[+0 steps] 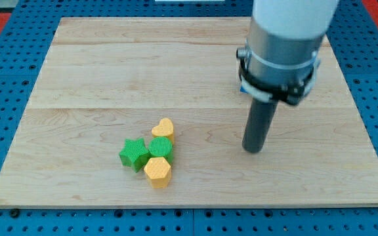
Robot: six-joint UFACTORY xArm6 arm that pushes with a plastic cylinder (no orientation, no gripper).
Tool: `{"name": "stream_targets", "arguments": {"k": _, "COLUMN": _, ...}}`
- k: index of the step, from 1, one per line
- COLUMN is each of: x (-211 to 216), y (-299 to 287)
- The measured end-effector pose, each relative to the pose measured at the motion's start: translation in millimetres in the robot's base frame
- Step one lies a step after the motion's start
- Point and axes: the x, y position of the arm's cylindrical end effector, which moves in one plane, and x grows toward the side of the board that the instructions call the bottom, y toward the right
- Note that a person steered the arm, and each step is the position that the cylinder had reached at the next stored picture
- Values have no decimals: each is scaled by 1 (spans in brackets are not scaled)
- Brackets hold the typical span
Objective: Place the yellow pentagon horizontally towards green star
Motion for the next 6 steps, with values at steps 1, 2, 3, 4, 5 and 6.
{"name": "stream_targets", "arguments": {"k": 1, "x": 32, "y": -90}}
{"name": "stream_targets", "arguments": {"k": 2, "x": 43, "y": -164}}
{"name": "stream_targets", "arguments": {"k": 3, "x": 44, "y": -163}}
{"name": "stream_targets", "arguments": {"k": 4, "x": 45, "y": -207}}
{"name": "stream_targets", "arguments": {"k": 5, "x": 31, "y": -303}}
{"name": "stream_targets", "arguments": {"k": 6, "x": 27, "y": -335}}
